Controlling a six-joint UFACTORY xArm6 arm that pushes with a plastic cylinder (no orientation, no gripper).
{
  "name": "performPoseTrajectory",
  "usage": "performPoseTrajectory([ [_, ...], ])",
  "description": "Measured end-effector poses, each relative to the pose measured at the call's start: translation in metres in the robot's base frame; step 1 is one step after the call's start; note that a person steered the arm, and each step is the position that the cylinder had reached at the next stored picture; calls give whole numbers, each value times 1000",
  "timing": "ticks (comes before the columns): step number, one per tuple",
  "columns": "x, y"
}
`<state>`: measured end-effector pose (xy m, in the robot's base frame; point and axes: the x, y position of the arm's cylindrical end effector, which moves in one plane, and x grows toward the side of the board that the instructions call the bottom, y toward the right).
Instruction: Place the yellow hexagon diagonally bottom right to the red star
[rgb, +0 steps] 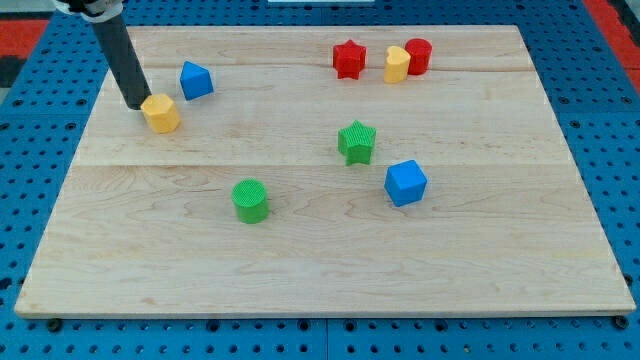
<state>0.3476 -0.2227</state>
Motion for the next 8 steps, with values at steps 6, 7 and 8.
performPoseTrajectory([
  [6, -1, 131],
  [7, 15, 131],
  [8, 39, 134],
])
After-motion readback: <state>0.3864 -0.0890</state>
